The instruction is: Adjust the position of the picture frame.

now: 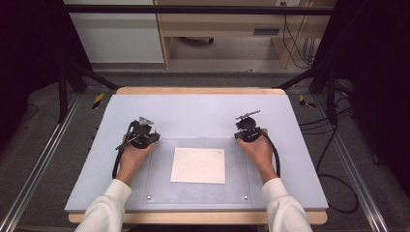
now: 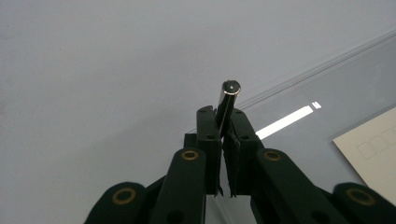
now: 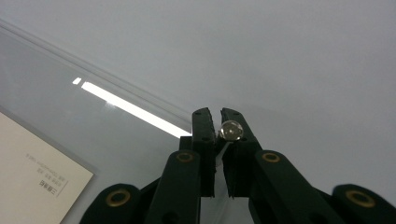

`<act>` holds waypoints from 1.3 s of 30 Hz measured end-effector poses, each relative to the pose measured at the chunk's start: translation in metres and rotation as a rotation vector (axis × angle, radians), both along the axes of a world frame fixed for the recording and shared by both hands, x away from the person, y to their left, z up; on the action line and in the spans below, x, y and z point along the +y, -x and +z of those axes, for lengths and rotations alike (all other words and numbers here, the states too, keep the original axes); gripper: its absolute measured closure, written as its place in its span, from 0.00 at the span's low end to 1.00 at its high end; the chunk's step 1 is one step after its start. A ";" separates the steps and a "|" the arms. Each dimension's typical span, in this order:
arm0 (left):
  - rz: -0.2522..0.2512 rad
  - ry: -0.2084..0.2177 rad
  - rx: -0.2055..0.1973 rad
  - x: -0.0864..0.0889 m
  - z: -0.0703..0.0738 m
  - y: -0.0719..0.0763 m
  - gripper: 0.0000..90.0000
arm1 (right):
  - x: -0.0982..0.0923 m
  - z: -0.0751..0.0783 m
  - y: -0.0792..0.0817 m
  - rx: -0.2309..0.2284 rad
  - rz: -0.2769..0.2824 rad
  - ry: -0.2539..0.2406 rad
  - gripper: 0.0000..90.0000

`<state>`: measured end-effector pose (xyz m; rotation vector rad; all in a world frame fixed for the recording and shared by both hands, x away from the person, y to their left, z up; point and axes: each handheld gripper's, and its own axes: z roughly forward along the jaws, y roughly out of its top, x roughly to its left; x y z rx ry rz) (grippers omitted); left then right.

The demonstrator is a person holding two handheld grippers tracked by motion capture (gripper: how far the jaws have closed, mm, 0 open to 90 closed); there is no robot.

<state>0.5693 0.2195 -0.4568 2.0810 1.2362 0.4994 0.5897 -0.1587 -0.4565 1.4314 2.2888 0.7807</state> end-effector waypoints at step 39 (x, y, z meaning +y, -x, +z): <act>0.039 0.062 -0.163 -0.001 0.004 0.009 0.94 | -0.012 0.007 0.022 -0.224 0.047 -0.067 0.95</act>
